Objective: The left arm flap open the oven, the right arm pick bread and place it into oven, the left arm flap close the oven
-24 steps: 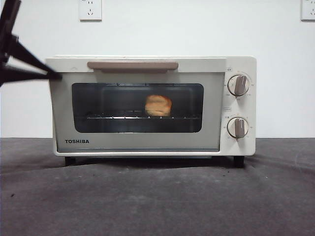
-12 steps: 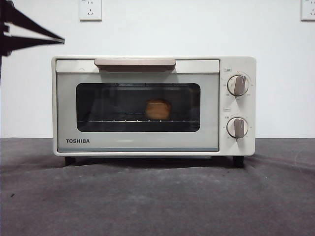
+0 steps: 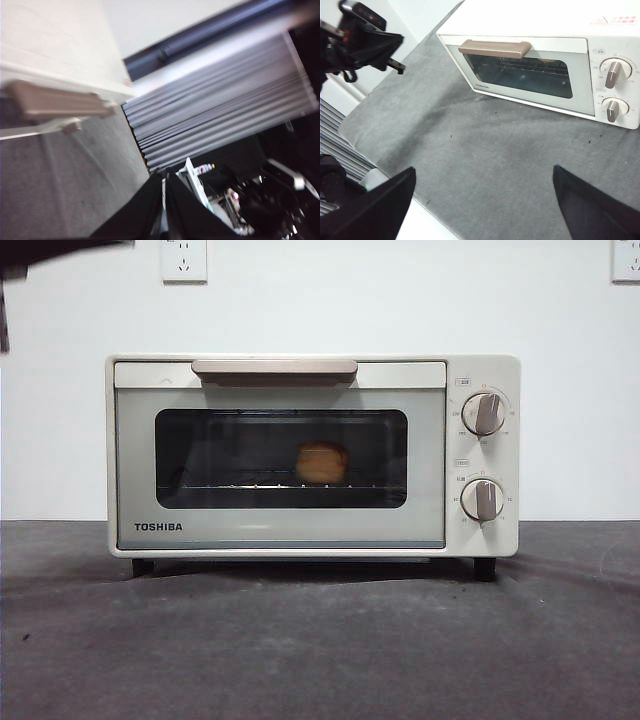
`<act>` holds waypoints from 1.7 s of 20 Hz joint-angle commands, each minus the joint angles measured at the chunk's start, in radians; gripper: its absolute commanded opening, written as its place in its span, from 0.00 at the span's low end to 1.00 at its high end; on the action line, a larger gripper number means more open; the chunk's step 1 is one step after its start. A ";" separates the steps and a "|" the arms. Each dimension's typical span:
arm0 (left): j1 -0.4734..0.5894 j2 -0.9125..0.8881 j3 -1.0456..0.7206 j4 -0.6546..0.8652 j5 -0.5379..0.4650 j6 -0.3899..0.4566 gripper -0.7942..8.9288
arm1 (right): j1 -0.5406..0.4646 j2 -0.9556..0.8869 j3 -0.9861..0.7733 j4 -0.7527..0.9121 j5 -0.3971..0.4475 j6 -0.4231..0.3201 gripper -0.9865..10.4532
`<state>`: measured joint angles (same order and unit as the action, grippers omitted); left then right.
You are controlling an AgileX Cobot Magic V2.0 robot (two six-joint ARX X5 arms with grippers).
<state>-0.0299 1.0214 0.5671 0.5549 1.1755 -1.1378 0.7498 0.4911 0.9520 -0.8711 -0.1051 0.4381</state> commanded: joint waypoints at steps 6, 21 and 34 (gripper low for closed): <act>-0.001 -0.195 0.011 -0.064 -0.042 0.056 0.10 | 0.007 0.002 0.017 0.021 0.001 -0.141 0.46; -0.006 -0.642 0.011 -0.982 -0.546 0.821 0.10 | 0.007 0.005 0.017 0.076 0.113 -0.264 0.13; -0.006 -0.655 0.011 -1.036 -0.558 0.816 0.10 | 0.007 0.002 0.017 0.086 0.192 -0.267 0.10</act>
<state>-0.0353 0.3653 0.5674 -0.4908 0.6193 -0.3382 0.7498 0.4911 0.9520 -0.8001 0.0830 0.1795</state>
